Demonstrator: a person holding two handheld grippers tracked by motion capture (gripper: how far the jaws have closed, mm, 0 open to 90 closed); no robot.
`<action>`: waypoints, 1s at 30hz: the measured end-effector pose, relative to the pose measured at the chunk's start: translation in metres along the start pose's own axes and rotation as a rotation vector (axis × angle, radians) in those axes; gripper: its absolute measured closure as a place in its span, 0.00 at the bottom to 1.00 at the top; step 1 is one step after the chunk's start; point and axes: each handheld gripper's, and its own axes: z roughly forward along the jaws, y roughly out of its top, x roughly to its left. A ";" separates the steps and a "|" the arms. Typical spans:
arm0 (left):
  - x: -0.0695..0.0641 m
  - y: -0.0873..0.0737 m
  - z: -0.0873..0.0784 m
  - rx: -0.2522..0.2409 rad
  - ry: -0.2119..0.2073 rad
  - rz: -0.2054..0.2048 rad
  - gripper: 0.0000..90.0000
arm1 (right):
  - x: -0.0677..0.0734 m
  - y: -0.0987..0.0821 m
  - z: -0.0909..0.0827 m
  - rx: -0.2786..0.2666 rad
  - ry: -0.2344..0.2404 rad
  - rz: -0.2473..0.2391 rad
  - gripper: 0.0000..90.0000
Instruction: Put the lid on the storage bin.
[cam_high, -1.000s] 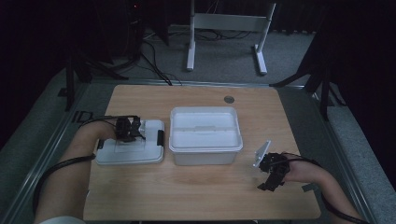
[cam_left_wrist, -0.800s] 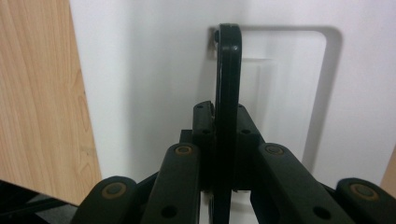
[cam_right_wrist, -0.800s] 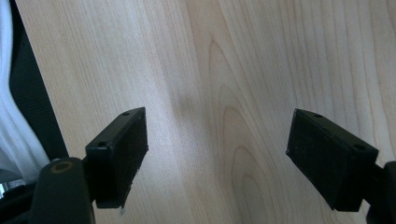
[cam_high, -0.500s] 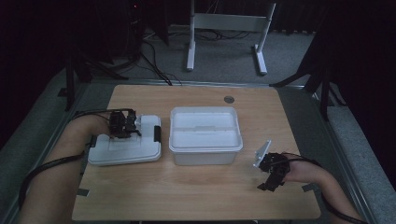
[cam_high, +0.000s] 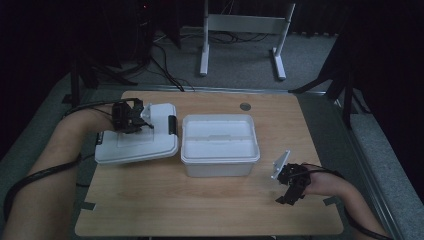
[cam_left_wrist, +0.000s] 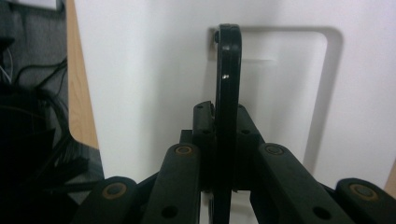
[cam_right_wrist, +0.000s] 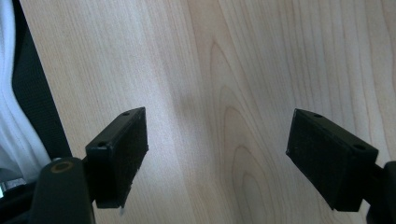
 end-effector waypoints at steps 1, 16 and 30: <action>0.001 0.004 -0.004 -0.009 0.000 0.002 0.93 | 0.000 0.000 0.000 0.000 0.001 0.002 0.22; -0.003 0.077 -0.027 -0.039 -0.006 0.081 0.93 | 0.001 0.000 0.004 0.009 0.007 -0.005 0.22; -0.005 0.149 -0.027 -0.033 -0.054 0.156 0.93 | 0.001 -0.005 0.005 -0.002 0.017 -0.002 0.22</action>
